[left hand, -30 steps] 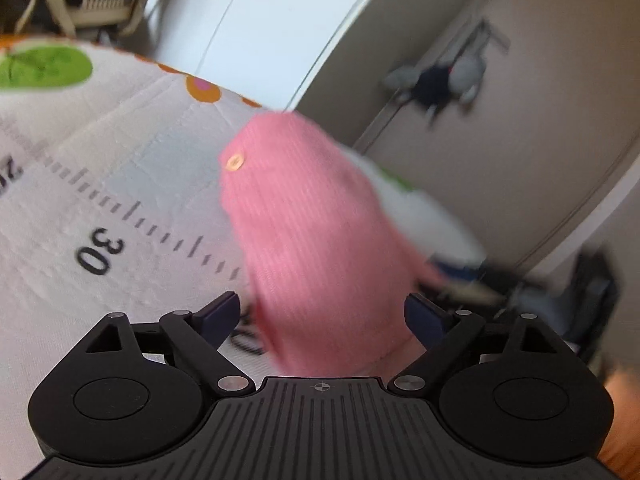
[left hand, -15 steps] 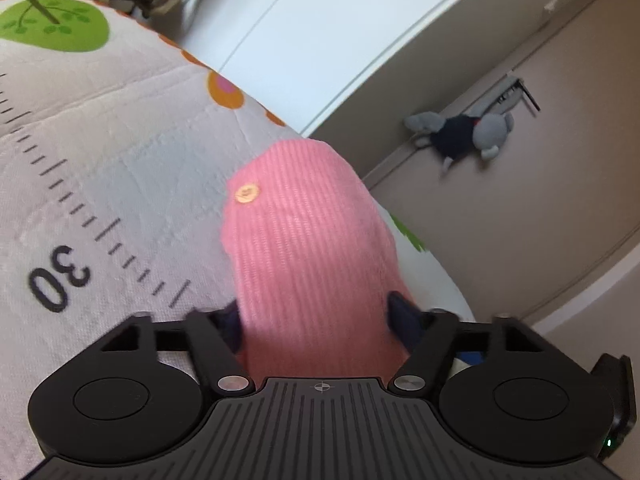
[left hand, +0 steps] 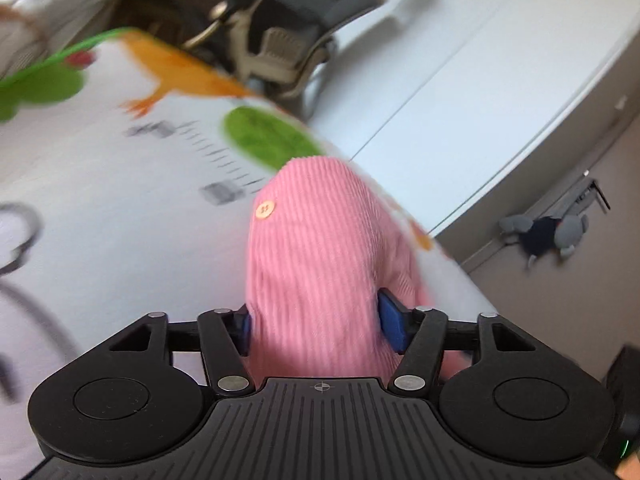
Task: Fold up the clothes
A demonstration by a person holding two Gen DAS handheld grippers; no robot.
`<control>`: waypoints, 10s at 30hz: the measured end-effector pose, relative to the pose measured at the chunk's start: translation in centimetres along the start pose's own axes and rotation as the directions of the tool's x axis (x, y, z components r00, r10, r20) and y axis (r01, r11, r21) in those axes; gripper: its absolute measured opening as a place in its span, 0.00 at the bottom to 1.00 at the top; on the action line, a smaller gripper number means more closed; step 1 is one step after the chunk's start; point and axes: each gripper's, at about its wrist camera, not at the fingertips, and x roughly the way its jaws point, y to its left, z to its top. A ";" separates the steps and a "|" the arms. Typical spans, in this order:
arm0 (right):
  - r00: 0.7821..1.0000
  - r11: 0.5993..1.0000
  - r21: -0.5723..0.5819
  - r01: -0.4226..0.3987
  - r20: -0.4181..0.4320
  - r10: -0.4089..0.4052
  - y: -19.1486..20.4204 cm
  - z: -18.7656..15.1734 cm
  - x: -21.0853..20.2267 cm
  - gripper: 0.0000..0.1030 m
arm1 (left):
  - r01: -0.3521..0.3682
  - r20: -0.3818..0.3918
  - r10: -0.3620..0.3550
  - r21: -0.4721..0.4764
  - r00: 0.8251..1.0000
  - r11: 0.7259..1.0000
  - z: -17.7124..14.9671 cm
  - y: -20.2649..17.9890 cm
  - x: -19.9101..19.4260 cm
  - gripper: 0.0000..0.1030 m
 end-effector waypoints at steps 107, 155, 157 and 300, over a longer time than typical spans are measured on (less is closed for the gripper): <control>0.979 0.922 0.331 -0.201 0.025 0.205 -5.0 -1.5 -3.4 0.76 | -0.112 -0.007 0.129 0.451 0.992 0.885 -5.7 -3.4 -3.1 0.90; 0.987 0.838 0.520 -0.163 0.093 0.134 -9.1 -4.3 0.5 0.58 | 0.017 -0.054 0.002 0.352 0.999 0.936 2.0 -4.5 3.2 0.91; 0.987 0.837 0.523 -0.160 0.091 0.132 -9.3 -4.4 0.6 0.59 | 0.023 -0.054 0.000 0.426 0.999 0.904 0.5 -4.9 0.9 0.93; 0.997 0.918 0.395 0.037 -0.077 -0.007 -0.4 -9.5 -8.5 1.00 | -0.355 0.121 0.343 0.506 0.932 0.786 -15.5 -10.2 -5.0 1.00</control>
